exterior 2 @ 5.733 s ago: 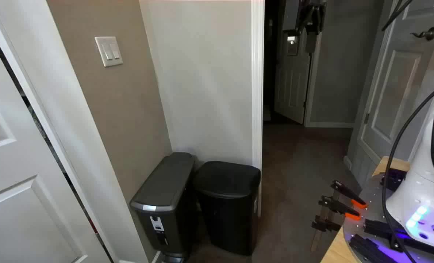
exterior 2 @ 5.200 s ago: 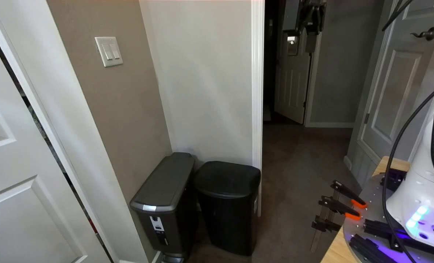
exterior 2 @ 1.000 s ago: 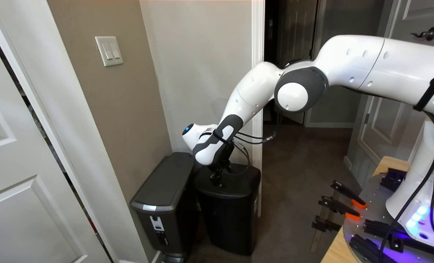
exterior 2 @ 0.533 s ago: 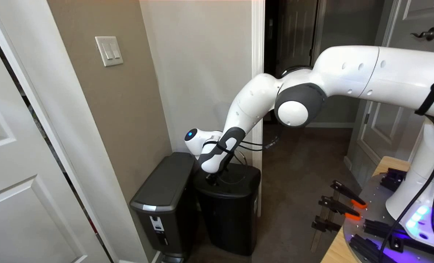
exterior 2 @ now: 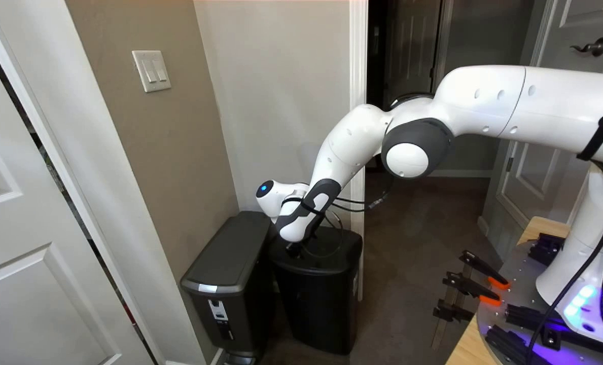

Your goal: Open the bin completely

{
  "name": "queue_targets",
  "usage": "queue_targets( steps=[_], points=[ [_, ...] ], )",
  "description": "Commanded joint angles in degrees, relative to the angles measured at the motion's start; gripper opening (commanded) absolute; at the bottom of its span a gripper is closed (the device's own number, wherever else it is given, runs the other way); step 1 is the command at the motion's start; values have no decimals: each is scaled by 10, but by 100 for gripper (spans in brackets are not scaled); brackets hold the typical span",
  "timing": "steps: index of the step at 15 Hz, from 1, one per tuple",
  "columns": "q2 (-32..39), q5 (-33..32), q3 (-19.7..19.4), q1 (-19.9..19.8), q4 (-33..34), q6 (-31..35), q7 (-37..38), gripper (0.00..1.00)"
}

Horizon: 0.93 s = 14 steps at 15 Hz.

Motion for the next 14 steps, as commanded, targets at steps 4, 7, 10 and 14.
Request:
queue_targets(
  steps=[4, 7, 10, 14],
  points=[
    [20, -10, -11, 11, 15, 12, 13, 100],
    [48, -19, -21, 25, 39, 21, 14, 100],
    [41, -48, -29, 46, 5, 51, 24, 100],
    [48, -72, -31, 60, -7, 78, 19, 100]
  ],
)
